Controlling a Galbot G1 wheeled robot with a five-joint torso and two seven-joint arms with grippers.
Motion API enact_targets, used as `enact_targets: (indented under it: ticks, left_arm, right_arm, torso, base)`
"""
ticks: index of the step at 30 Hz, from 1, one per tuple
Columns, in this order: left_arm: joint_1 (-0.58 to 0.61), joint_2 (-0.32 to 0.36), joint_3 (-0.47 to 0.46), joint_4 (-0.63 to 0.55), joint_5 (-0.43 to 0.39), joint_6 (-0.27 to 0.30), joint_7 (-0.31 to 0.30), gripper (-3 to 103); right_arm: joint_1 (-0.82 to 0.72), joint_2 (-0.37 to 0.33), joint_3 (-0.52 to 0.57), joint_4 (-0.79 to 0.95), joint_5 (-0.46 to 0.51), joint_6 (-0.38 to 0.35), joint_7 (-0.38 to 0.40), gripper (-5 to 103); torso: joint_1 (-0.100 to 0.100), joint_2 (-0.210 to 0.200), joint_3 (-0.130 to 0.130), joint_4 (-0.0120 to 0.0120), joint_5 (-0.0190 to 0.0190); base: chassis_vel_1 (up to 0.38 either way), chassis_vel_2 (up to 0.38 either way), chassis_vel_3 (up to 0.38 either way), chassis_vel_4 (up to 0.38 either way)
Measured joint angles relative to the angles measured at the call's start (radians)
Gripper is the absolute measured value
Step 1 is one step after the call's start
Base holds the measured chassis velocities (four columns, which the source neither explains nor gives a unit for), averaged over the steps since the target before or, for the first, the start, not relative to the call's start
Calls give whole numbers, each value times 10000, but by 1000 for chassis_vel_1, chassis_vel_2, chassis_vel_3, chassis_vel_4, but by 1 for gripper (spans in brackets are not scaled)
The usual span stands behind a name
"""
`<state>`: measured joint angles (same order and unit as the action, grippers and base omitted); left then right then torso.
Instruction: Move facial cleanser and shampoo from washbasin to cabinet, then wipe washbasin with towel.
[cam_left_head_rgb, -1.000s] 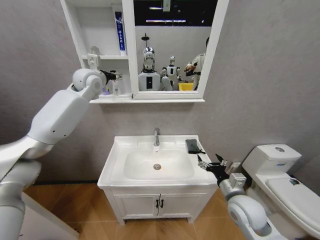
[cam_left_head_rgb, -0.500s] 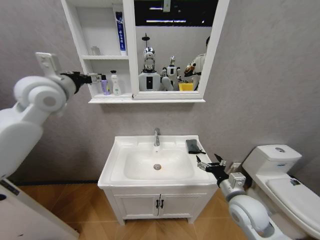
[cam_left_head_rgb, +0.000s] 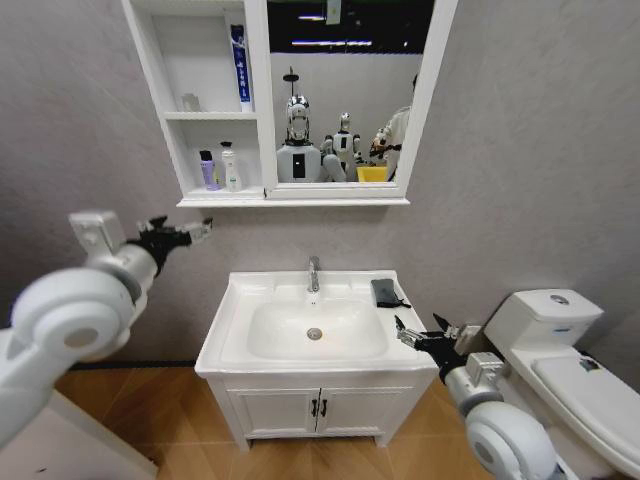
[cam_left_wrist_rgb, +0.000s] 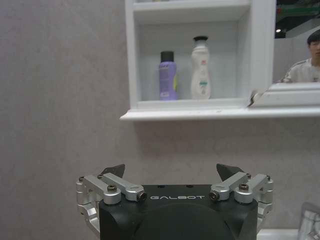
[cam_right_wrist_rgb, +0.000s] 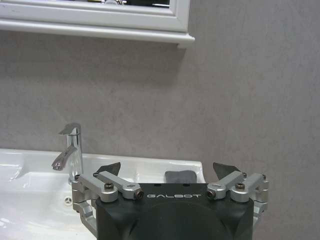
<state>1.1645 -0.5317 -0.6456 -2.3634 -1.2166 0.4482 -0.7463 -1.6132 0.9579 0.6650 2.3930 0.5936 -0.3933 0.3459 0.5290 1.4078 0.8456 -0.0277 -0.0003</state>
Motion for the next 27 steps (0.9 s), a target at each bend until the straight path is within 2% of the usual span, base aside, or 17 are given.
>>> enact_targets:
  ticks: [2, 3, 5, 6, 7, 11, 12, 14, 15, 17, 18, 22, 23, 25, 27]
  left_arm:
    - [2033, -858, -1122, -150, 1234, -189, 576, 100]
    - [2033, -858, -1122, -150, 1234, -189, 576, 100]
    - [3511, -1843, -1931, -342, 2469, -431, 1503, 100]
    - [3926, -2249, -2091, -445, 2812, -494, 1737, 100]
    - [3926, -2249, -2091, -445, 2812, -494, 1737, 100]
    - [5861, -4599, -2360, -1280, 4763, -750, 2934, 100]
    - [5861, -4599, -2360, -1280, 4763, -750, 2934, 100]
    - [6587, -5519, -2313, -1352, 6257, -1142, 3549, 100]
    - [6587, -5519, -2313, -1352, 6257, -1142, 3549, 100]
    - [6920, -6118, -2276, -1353, 7259, -1517, 4006, 100]
    - [6920, -6118, -2276, -1353, 7259, -1517, 4006, 100]
    - [7320, -7075, -2271, -1353, 7989, -1576, 4440, 100]
    - [7320, -7075, -2271, -1353, 7989, -1576, 4440, 100]
    - [7527, -7610, -2230, -1353, 8306, -1567, 4702, 100]
    - [7602, -7845, -2185, -1352, 8479, -1571, 4784, 100]
  right_arm:
    - [-70, -206, 201, 211, 245, -17, 243, 100]
    - [-70, -206, 201, 211, 245, -17, 243, 100]
    - [-142, -311, 326, 343, 346, -25, 342, 100]
    - [-151, -328, 349, 372, 361, -25, 369, 100]
    - [-151, -328, 349, 372, 361, -25, 369, 100]
    - [-97, -360, 405, 607, 363, -36, 553, 100]
    - [-97, -360, 405, 607, 363, -36, 553, 100]
    - [-102, -344, 474, 707, 79, -31, 559, 100]
    - [-102, -344, 474, 707, 79, -31, 559, 100]
    - [-172, -306, 628, 762, -121, 17, 548, 100]
    - [-172, -306, 628, 762, -121, 17, 548, 100]
    - [-161, -145, 677, 777, -174, 42, 534, 100]
    - [-161, -145, 677, 777, -174, 42, 534, 100]
    - [-142, -57, 600, 775, -206, 41, 500, 100]
    - [-140, -23, 569, 780, -214, 38, 481, 100]
  torso:
    - [0, 1, 0, 2, 2]
    - [0, 1, 0, 2, 2]
    - [0, 0, -1, 2, 8]
    - [0, 1, -1, -3, 7]
    - [0, 1, -1, -3, 7]
    - [0, 1, -1, 6, 9]
    - [0, 1, -1, 6, 9]
    - [-2, 1, -1, 3, 9]
    - [-2, 1, -1, 3, 9]
    - [-1, 1, -1, -1, 8]
    - [-1, 1, -1, -1, 8]
    - [0, 1, 0, -3, 7]
    - [0, 1, 0, -3, 7]
    - [0, 0, 0, 2, 7]
    - [0, 0, 0, 3, 7]
  base:
    - [0, 0, 0, 0]
    - [0, 0, 0, 0]
    - [0, 0, 0, 0]
    - [0, 0, 0, 0]
    - [0, 0, 0, 0]
    - [0, 0, 0, 0]
    - [0, 0, 0, 0]
    - [0, 0, 0, 0]
    - [0, 0, 0, 0]
    - [0, 0, 0, 0]
    - [0, 0, 0, 0]
    - [0, 0, 0, 0]
    - [0, 0, 0, 0]
    - [0, 0, 0, 0]
    - [0, 0, 0, 0]
